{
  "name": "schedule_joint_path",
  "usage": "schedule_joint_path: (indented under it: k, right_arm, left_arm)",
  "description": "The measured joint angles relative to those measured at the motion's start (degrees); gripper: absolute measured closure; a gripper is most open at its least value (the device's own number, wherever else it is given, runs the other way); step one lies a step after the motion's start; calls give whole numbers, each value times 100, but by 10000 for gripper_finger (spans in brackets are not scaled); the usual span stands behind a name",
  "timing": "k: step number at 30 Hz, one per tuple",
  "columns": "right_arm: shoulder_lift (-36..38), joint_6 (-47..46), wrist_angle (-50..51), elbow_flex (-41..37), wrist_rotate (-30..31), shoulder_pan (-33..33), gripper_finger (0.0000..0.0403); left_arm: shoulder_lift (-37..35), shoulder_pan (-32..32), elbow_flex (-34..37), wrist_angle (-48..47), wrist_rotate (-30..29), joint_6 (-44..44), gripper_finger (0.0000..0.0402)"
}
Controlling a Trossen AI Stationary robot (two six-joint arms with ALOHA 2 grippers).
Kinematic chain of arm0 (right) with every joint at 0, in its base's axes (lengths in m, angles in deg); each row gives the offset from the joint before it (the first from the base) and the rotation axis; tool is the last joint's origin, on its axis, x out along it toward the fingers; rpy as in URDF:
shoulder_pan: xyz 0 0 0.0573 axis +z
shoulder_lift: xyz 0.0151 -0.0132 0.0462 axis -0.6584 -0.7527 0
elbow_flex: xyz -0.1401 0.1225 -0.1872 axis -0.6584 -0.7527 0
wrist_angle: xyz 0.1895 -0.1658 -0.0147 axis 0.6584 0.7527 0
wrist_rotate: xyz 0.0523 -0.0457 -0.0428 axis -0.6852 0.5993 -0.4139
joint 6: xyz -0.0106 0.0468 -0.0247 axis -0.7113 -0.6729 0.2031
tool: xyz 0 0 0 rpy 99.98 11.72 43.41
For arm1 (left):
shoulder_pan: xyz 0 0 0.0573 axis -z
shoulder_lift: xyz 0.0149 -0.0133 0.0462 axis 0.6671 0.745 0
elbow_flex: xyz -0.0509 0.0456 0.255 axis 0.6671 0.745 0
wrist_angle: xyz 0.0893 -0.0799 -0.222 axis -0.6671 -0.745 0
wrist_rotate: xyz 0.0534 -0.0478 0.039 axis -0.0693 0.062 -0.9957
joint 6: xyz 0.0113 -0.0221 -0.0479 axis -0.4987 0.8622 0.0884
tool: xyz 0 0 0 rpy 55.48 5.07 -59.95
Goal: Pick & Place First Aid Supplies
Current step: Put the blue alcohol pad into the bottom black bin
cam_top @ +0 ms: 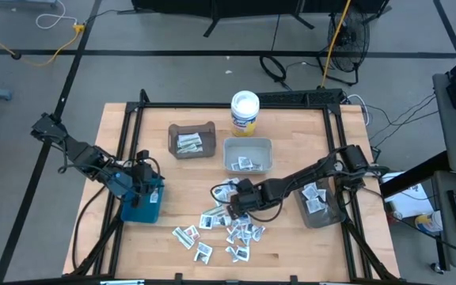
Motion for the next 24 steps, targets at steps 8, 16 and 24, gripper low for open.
schedule_joint_path:
  k: [8, 16, 24]
  right_arm:
    - [232, -219, 1036, -23, -212, 6, 177]
    - [419, -339, 1649, -34, -203, 3, 177]
    - [487, -225, 1677, -25, -188, 3, 177]
  left_arm:
    - [2, 2, 0, -6, 0, -11, 284]
    - [2, 0, 0, -2, -35, -65, 284]
    - [2, 0, 0, 0, -151, -70, 284]
